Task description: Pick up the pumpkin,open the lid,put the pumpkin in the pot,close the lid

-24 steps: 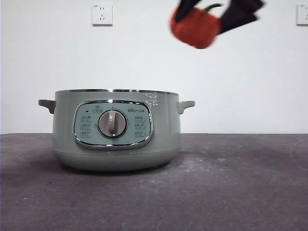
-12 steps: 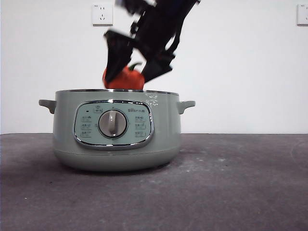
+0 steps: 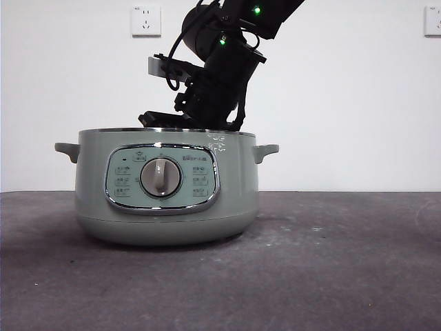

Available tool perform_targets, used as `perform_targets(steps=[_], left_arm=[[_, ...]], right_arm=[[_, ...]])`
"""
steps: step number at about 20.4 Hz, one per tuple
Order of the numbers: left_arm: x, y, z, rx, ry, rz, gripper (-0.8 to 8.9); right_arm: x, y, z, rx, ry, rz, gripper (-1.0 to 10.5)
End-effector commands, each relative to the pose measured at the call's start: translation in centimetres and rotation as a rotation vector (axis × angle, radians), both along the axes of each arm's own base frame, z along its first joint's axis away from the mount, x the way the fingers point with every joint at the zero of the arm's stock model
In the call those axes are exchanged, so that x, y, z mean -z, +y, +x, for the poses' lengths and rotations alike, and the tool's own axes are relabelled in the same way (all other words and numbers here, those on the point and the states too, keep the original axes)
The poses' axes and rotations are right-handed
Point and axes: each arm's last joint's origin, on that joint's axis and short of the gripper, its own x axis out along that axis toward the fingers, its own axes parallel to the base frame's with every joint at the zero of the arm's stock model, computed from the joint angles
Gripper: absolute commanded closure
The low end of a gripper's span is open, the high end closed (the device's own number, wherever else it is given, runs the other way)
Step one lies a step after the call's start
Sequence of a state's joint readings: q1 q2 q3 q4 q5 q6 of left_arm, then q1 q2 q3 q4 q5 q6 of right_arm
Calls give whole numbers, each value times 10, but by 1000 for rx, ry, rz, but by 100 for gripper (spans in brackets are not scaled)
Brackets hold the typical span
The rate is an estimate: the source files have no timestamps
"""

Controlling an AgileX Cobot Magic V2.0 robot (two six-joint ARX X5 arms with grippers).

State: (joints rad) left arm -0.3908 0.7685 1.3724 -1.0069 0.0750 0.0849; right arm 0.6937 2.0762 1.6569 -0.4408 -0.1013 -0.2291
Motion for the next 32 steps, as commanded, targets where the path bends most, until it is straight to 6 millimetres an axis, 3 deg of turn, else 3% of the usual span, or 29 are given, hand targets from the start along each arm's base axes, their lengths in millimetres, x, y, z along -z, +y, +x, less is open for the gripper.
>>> perform_targets(steps=[1, 3, 6, 9, 11, 16, 21, 24, 32], left_arm=[[-6, 1, -3, 5, -52, -30, 822], [-6, 1, -3, 6, -52, -30, 822], [-6, 1, -3, 6, -55, -31, 822], [-6, 0, -1, 7, -51, -29, 822], [-6, -2, 4, 10, -47, -26, 822], [-5, -23, 49, 89, -44, -32, 822], [11, -49, 108, 141, -2, -17, 822], [25, -63, 139, 151, 26, -9, 822], [57, -85, 191, 172, 79, -2, 822]], right_arm=[[4, 2, -1, -7, 13, -14, 724], [4, 2, -1, 5, 24, -9, 343], [-3, 1, -2, 11, 8, 5, 340], [-35, -4, -8, 21, -48, 58, 340], [-68, -16, -20, 64, -114, 60, 344], [-179, -80, -78, 291, -296, 136, 348], [-239, -139, -144, 321, -367, 231, 349], [-257, -163, -175, 322, -398, 265, 349], [-272, -192, -212, 324, -437, 307, 349]])
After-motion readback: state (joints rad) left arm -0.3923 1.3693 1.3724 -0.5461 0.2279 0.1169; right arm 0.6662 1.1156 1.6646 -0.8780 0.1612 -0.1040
